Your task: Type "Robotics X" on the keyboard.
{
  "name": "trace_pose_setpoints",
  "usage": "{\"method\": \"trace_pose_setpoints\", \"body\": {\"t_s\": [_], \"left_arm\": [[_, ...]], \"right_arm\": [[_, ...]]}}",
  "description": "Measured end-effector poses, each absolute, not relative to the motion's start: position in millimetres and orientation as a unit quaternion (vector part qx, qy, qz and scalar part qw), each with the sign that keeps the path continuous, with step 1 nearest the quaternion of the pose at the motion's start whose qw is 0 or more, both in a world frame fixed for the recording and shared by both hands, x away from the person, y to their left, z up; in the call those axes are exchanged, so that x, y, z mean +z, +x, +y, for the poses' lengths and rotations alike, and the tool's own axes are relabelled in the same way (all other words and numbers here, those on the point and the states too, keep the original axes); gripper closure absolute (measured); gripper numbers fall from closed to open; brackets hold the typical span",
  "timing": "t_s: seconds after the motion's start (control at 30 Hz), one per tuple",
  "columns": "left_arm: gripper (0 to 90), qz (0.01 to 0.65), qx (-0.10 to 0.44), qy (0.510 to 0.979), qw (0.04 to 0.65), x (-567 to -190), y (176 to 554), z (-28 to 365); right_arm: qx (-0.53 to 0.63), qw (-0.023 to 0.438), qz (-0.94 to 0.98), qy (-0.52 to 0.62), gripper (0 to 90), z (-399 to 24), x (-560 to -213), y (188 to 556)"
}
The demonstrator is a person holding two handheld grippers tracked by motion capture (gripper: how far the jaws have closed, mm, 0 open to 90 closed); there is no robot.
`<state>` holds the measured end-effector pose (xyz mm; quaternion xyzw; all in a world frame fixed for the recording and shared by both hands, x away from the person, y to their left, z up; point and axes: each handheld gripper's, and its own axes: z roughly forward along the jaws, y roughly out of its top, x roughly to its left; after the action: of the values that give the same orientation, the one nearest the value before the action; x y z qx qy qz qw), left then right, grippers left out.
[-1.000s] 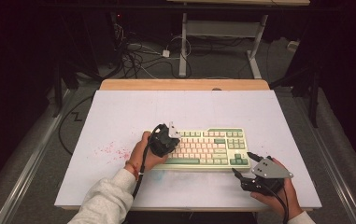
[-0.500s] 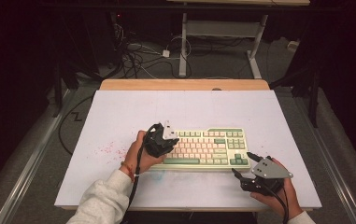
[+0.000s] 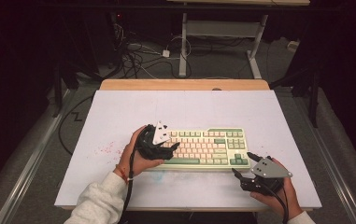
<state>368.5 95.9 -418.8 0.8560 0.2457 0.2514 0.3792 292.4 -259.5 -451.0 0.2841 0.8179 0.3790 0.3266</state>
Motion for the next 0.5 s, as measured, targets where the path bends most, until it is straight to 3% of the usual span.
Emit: {"method": "trace_pose_setpoints", "body": {"t_s": [0.1, 0.5], "left_arm": [[19.7, 0.246, 0.253, 0.853, 0.384, -420.7, 363.6, 99.5], [18.7, 0.225, 0.285, 0.852, 0.376, -430.9, 340.4, 117.3]], "right_arm": [[0.379, 0.326, 0.818, 0.285, 26.8, -259.8, -451.2, 292.3], [0.379, 0.326, 0.818, 0.285, 26.7, -259.9, -450.8, 292.0]]}}
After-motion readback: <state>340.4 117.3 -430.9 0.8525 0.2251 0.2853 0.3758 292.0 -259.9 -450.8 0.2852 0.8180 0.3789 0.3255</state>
